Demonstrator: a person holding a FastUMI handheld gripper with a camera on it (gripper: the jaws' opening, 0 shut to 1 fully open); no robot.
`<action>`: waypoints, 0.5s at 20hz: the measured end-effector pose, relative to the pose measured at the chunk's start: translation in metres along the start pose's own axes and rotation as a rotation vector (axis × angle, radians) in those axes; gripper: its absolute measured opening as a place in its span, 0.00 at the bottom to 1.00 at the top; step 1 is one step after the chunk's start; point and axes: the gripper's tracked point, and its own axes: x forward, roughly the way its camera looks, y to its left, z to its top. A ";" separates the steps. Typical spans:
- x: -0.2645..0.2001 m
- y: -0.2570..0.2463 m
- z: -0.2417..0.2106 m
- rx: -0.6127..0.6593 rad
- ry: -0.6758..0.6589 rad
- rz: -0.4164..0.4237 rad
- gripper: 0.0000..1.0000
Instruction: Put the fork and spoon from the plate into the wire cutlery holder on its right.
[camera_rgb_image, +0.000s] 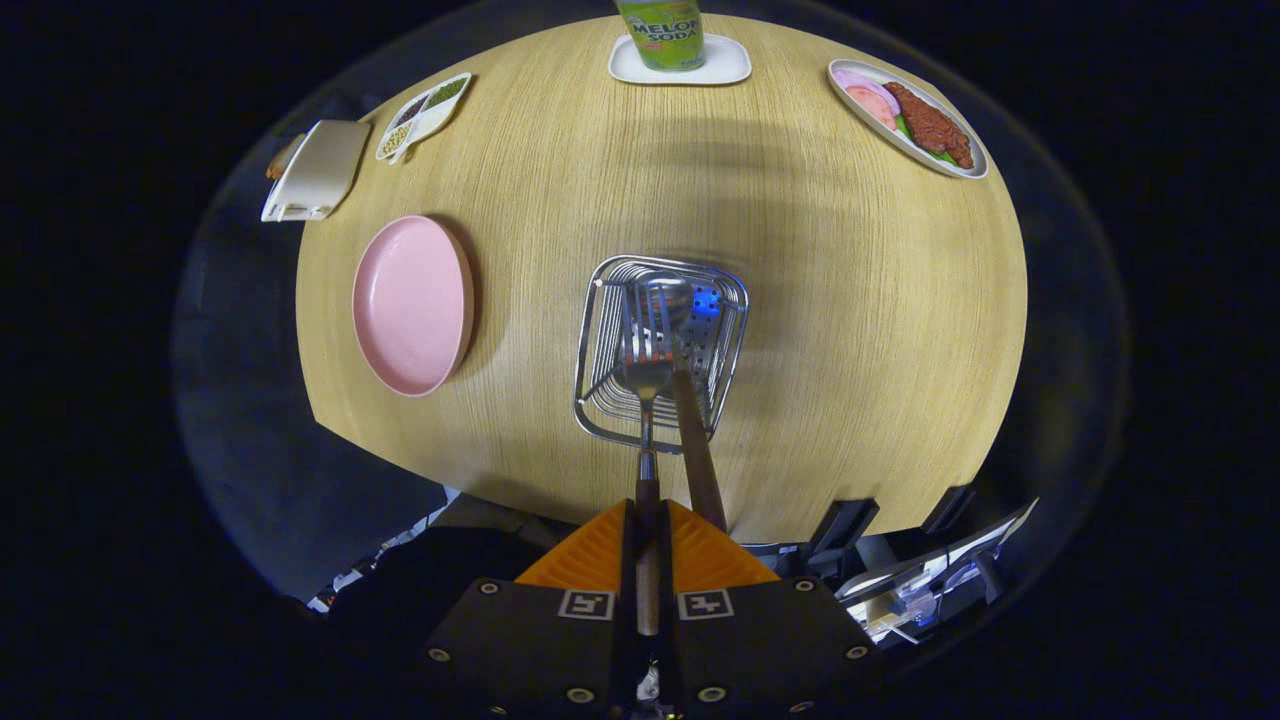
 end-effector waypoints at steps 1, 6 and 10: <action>-0.001 0.002 0.002 0.015 -0.002 0.012 0.09; -0.012 0.000 0.020 0.050 -0.095 -0.002 0.13; -0.035 0.012 0.033 0.075 -0.215 0.017 0.25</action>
